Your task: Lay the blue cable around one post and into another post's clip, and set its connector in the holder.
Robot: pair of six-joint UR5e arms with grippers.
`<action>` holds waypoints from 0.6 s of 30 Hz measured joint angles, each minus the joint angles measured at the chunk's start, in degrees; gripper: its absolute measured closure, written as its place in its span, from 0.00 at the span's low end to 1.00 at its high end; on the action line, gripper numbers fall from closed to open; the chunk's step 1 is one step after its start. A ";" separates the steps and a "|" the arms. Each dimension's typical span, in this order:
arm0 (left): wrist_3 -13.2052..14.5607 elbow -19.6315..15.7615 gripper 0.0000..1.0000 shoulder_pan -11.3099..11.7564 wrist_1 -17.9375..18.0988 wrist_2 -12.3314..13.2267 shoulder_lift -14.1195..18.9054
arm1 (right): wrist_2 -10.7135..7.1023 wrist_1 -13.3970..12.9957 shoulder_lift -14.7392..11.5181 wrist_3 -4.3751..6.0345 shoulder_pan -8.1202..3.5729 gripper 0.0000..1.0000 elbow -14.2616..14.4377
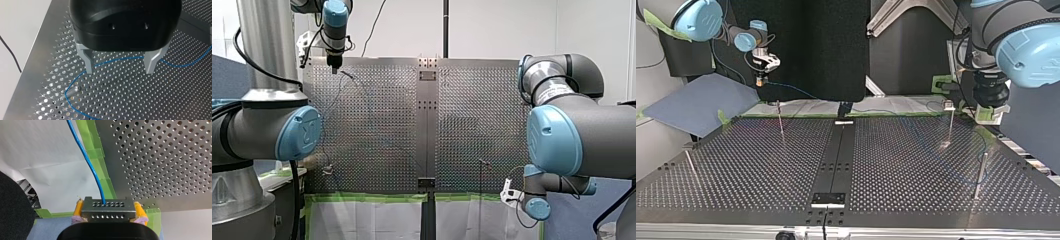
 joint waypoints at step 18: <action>0.95 -1.38 0.00 -0.62 1.77 1.10 0.37 | -0.22 -0.01 0.01 -0.64 0.31 1.00 0.01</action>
